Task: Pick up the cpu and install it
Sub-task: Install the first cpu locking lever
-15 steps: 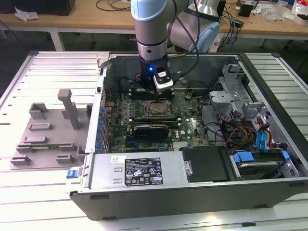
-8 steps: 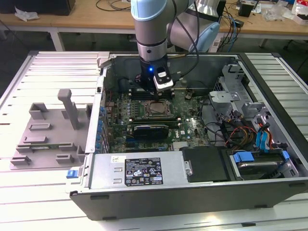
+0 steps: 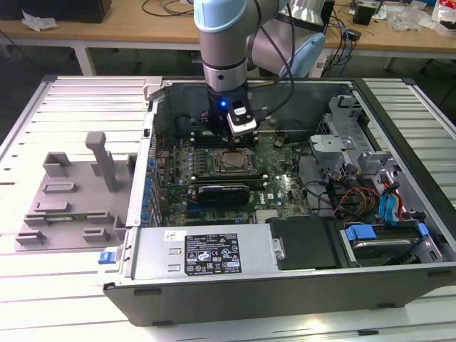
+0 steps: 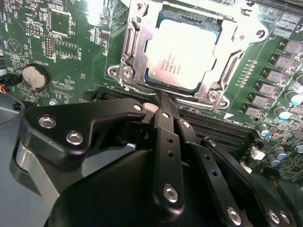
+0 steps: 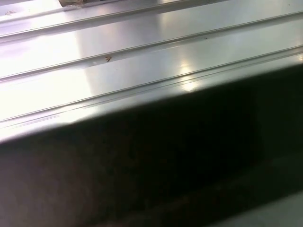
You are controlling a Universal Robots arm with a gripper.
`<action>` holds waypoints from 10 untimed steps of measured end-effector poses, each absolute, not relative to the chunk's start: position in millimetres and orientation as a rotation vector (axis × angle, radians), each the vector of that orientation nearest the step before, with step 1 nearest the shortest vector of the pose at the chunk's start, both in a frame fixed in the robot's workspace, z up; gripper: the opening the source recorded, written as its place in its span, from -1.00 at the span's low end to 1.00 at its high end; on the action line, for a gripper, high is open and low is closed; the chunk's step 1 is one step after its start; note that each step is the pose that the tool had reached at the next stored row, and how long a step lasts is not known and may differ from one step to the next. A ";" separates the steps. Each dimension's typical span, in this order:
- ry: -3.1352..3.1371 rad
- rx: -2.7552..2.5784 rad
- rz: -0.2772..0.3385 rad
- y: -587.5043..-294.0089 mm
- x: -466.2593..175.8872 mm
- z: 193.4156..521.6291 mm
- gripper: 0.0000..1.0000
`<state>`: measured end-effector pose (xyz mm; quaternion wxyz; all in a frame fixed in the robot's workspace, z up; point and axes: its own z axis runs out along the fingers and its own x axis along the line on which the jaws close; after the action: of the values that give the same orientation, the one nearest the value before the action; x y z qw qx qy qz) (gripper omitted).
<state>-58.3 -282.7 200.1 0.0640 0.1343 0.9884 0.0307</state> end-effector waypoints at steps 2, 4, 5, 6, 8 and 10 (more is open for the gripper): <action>2.984 0.405 0.093 -282.7 -55.5 200.0 -0.79; 2.984 0.405 0.093 -282.6 -55.4 200.3 -0.79; 2.984 0.405 0.093 -282.6 -55.3 202.6 -0.79; 2.984 0.405 0.093 -282.6 -55.4 208.4 -0.79; 2.984 0.405 0.093 -282.6 -55.4 220.8 -0.79; 2.984 0.404 0.076 -284.2 -55.4 224.2 -0.79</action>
<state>-55.4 -284.2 224.2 0.0649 0.1338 0.9886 0.0250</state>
